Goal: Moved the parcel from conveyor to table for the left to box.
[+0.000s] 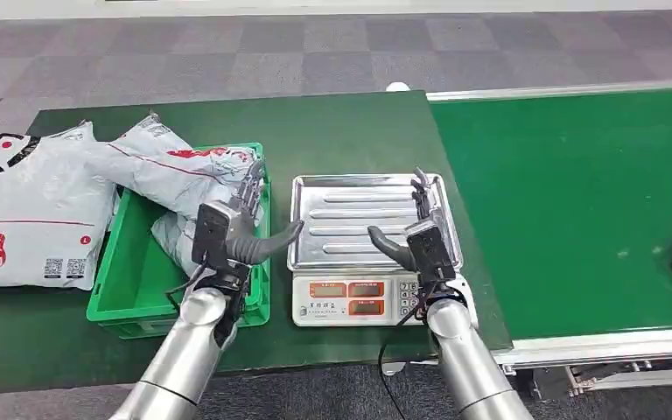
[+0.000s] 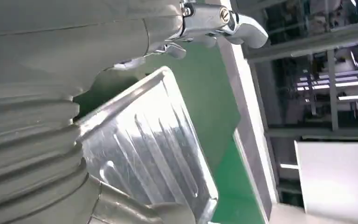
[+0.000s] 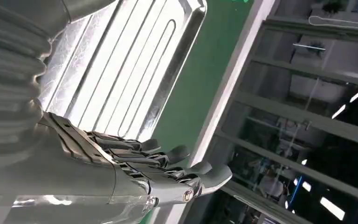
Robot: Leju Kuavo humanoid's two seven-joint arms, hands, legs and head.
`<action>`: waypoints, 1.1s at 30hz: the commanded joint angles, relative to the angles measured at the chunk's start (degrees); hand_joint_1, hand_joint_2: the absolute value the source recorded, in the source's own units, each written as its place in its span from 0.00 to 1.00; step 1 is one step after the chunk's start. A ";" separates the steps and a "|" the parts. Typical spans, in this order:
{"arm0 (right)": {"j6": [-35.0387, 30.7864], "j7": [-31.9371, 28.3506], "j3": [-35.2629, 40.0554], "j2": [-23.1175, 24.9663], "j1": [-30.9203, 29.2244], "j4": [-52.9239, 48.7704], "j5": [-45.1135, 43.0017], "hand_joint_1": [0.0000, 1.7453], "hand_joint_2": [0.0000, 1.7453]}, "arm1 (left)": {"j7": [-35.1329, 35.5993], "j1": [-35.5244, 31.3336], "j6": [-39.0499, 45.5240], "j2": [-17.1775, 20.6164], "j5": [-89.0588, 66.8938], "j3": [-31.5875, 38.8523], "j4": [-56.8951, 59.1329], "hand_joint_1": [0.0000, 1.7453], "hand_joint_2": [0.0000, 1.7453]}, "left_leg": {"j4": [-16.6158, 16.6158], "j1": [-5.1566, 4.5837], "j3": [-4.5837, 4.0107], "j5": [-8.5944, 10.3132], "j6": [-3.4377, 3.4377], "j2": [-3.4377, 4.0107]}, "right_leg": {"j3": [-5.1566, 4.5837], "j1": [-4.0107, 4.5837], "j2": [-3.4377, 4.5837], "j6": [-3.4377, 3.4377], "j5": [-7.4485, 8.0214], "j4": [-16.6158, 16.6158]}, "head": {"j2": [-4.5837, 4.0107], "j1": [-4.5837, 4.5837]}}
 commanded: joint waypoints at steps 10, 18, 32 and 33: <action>0.81 1.15 -0.11 -0.20 0.39 -1.51 0.42 0.00 1.00 | 1.68 -0.76 -2.49 2.01 2.38 -7.36 -3.99 0.00 1.00 | -0.05 0.02 0.09 -0.02 -0.02 -0.01 | 0.10 0.03 0.02 -0.03 -0.01 -0.06 | 0.00 0.00; 1.68 2.51 0.55 -0.06 -1.40 0.69 0.65 0.00 1.00 | 2.62 -2.47 -1.79 1.46 3.06 -7.84 2.38 0.00 1.00 | -0.11 0.02 0.22 -0.03 -0.02 0.07 | 0.20 0.02 0.10 -0.05 0.01 -0.11 | 0.00 0.00; 2.38 4.38 0.57 0.13 -2.13 1.69 0.95 0.00 1.00 | 2.36 -4.10 -0.22 1.12 2.52 -7.38 8.35 0.00 1.00 | -0.07 0.00 0.16 -0.02 -0.02 0.04 | 0.15 0.00 0.07 -0.03 0.01 -0.07 | 0.00 0.00; 2.27 4.45 0.38 0.28 -2.32 2.42 0.87 0.00 1.00 | 2.46 -4.53 0.04 0.81 2.31 -7.21 9.53 0.00 1.00 | -0.13 0.03 0.25 -0.02 -0.02 0.06 | 0.25 0.04 0.11 -0.05 0.03 -0.16 | 0.00 0.00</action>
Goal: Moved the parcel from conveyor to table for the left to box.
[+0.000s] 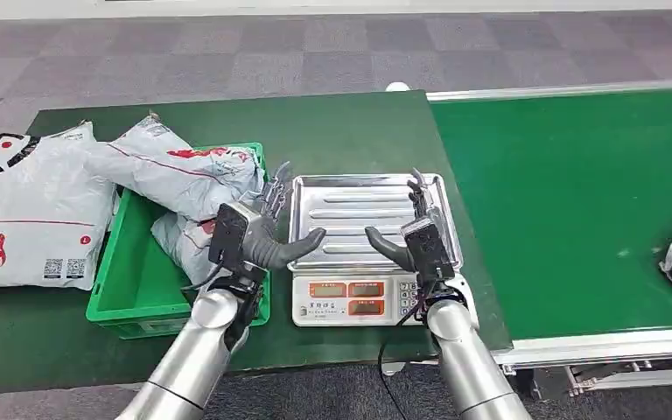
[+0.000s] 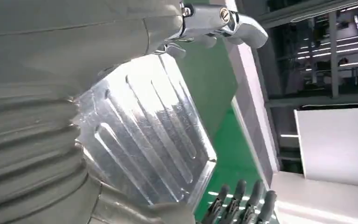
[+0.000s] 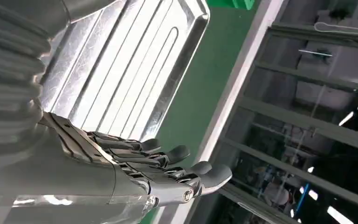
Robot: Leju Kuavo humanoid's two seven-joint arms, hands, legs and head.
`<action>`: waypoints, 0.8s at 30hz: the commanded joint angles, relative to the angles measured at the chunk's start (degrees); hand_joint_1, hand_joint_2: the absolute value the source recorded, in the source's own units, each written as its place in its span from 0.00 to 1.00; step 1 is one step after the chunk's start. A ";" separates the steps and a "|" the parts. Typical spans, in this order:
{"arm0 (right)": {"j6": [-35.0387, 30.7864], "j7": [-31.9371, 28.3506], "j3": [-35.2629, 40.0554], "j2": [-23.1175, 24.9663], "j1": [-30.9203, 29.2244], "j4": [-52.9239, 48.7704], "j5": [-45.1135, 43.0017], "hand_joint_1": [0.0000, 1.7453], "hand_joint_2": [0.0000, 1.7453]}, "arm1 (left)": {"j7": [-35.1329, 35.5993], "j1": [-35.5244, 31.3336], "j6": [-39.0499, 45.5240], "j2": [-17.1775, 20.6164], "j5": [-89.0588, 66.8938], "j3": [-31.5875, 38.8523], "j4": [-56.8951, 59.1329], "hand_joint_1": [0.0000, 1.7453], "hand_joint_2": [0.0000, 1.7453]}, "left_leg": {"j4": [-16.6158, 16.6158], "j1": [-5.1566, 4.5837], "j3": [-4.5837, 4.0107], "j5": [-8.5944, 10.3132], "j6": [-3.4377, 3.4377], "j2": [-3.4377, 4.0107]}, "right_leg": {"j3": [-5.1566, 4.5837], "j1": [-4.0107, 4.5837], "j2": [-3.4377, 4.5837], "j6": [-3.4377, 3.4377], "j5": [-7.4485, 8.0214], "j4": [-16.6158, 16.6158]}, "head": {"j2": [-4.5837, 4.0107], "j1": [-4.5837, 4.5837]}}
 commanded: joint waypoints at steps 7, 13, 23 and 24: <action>0.34 0.97 0.29 0.01 -3.03 4.88 -0.33 0.00 1.00 | 0.06 -4.35 1.75 0.73 -0.85 -1.95 10.31 0.00 1.00 | -0.07 0.02 0.17 -0.02 -0.01 0.07 | 0.16 0.02 0.10 -0.03 0.01 -0.09 | -0.02 0.00; 0.05 1.20 0.15 0.35 -3.24 5.11 -0.25 0.00 1.00 | 0.14 -4.87 1.87 0.27 -0.90 -1.44 12.31 0.00 1.00 | -0.05 0.02 0.13 -0.01 -0.01 0.05 | 0.12 0.02 0.08 -0.03 0.01 -0.07 | 0.00 0.00; 0.12 1.49 0.22 0.39 -2.79 4.67 0.03 0.00 1.00 | -0.14 -5.19 2.33 -0.10 -1.29 -0.63 13.70 0.00 1.00 | -0.08 0.03 0.19 -0.02 -0.02 0.06 | 0.18 0.03 0.09 -0.04 0.01 -0.10 | 0.00 0.00; 0.12 1.49 0.22 0.39 -2.79 4.67 0.03 0.00 1.00 | -0.14 -5.19 2.33 -0.10 -1.29 -0.63 13.70 0.00 1.00 | -0.06 0.02 0.14 -0.01 -0.01 0.04 | 0.13 0.02 0.07 -0.03 0.01 -0.07 | 0.00 0.00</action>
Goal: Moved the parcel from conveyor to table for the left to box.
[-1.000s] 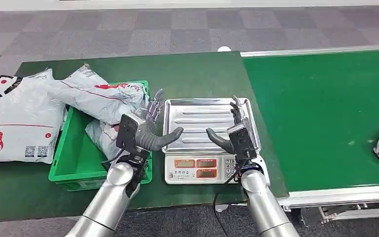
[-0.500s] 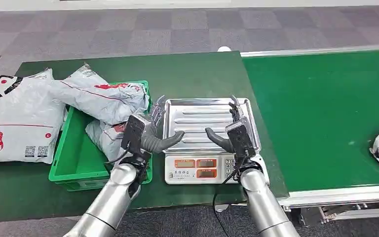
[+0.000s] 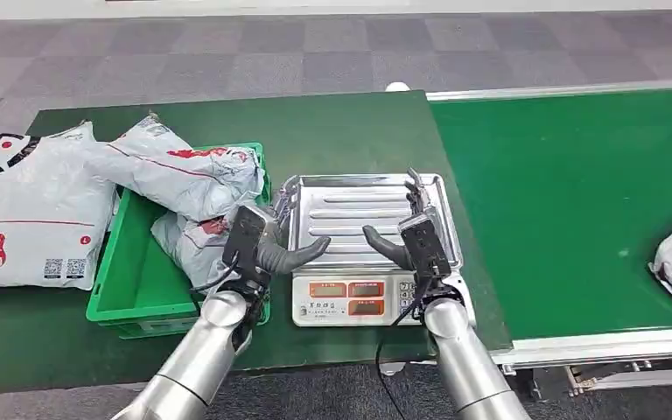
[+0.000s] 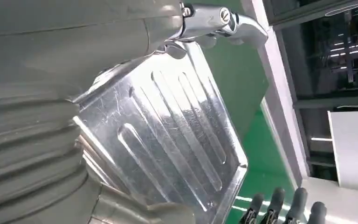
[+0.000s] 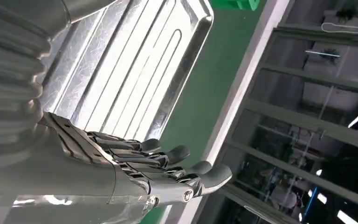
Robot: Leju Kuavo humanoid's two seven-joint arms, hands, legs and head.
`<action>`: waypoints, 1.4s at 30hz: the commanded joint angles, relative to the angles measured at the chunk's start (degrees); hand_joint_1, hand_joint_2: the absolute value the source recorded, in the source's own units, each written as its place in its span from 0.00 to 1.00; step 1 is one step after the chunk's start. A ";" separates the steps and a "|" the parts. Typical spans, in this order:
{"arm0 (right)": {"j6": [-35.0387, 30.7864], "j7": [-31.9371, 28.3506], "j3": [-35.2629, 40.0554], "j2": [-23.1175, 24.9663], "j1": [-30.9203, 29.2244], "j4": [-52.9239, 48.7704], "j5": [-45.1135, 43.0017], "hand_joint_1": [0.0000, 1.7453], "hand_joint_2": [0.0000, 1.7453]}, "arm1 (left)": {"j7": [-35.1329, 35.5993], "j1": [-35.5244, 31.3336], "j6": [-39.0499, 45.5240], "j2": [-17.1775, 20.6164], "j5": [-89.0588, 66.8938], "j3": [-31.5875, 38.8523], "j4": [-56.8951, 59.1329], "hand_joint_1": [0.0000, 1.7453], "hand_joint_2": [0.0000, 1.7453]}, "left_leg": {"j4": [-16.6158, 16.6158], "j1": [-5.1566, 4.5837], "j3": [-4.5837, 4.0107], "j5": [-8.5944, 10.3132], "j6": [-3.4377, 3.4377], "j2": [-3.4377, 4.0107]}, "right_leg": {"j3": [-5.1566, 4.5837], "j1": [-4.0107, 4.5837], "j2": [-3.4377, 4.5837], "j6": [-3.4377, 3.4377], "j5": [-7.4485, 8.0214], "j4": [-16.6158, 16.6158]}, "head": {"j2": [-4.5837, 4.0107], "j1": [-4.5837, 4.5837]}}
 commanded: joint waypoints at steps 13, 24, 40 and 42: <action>0.14 0.25 0.22 -0.09 -2.22 3.75 -0.10 0.00 1.00 | 0.04 -2.98 0.13 0.71 -0.15 -0.63 5.35 0.00 1.00 | -0.04 0.02 0.11 -0.03 -0.01 0.05 | 0.11 0.02 0.08 -0.03 0.01 -0.06 | -0.02 0.00; 0.17 0.31 0.21 -0.12 -1.89 3.28 0.03 0.00 1.00 | -0.09 -2.63 0.14 0.51 -0.50 -0.61 5.00 0.00 1.00 | -0.09 0.02 0.18 -0.03 -0.01 0.06 | 0.17 0.02 0.10 -0.04 0.01 -0.11 | 0.00 0.00; 0.70 0.53 0.64 -0.26 -1.16 2.41 0.48 0.00 1.00 | 0.08 -0.53 0.31 0.90 -1.01 -0.26 2.10 0.00 1.00 | -0.10 0.03 0.22 -0.05 -0.02 0.10 | 0.20 0.03 0.13 -0.04 0.00 -0.12 | -0.02 0.00; 0.81 0.53 0.69 -0.23 -1.17 2.55 0.46 0.00 1.00 | 0.20 -0.11 0.34 0.94 -1.12 -0.23 1.74 0.00 1.00 | -0.05 0.01 0.11 -0.02 -0.01 0.07 | 0.09 0.01 0.09 -0.02 0.00 -0.06 | 0.00 0.00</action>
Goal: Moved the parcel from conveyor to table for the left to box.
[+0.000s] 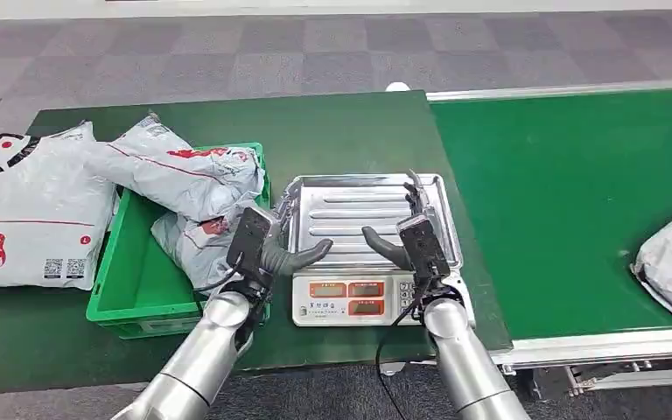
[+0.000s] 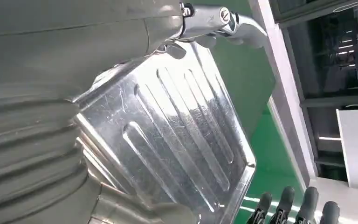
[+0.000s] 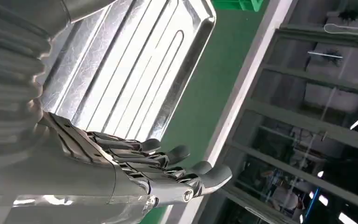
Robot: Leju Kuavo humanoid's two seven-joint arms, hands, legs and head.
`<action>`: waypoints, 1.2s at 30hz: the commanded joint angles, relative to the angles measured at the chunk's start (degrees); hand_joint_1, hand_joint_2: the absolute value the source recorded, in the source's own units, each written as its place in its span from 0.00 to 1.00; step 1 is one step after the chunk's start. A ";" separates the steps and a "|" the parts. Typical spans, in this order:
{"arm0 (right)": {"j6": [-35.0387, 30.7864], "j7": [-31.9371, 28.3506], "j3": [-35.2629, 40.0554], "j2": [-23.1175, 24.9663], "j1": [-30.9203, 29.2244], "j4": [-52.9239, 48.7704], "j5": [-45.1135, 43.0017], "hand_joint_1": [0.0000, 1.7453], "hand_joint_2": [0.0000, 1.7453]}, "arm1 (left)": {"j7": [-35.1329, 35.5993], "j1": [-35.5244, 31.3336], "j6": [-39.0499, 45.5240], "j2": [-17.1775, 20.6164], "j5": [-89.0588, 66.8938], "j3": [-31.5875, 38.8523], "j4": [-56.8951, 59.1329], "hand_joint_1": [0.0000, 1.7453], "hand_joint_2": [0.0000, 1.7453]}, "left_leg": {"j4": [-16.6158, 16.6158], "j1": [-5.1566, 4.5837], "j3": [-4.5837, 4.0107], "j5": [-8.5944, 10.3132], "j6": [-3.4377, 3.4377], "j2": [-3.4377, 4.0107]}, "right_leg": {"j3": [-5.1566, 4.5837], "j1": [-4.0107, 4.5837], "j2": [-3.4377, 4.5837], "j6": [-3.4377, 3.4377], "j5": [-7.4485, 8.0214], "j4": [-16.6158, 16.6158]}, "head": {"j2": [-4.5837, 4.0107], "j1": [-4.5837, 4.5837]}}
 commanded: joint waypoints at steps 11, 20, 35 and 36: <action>0.83 0.70 0.62 -0.38 -1.60 3.04 0.20 0.00 1.00 | 0.72 0.74 0.29 1.47 -0.75 0.45 -0.90 0.00 1.00 | -0.07 0.03 0.15 -0.03 -0.01 0.09 | 0.14 0.03 0.12 -0.04 0.01 -0.10 | 0.02 0.00; -0.96 0.97 -2.85 -1.00 -2.77 6.34 -0.43 0.00 1.00 | 0.60 0.92 0.89 1.40 -0.86 0.69 -0.98 0.00 1.00 | -0.11 0.03 0.24 -0.03 -0.01 0.10 | 0.23 0.03 0.15 -0.04 0.02 -0.15 | 0.02 0.00; -5.73 4.36 -12.06 -5.40 0.92 6.76 6.84 0.00 1.00 | 0.52 3.18 1.04 1.82 -1.07 1.73 -4.62 0.00 1.00 | -0.08 -0.01 0.13 -0.03 0.04 -0.05 | 0.13 -0.01 -0.03 -0.02 -0.02 -0.08 | 0.00 0.00; -5.94 4.61 -13.48 -6.40 0.74 7.12 7.26 0.00 1.00 | 0.52 3.28 1.01 1.74 -1.07 1.77 -4.90 0.00 1.00 | -0.16 0.01 0.26 -0.03 0.03 -0.10 | 0.28 0.02 -0.06 -0.03 -0.02 -0.19 | 0.02 0.00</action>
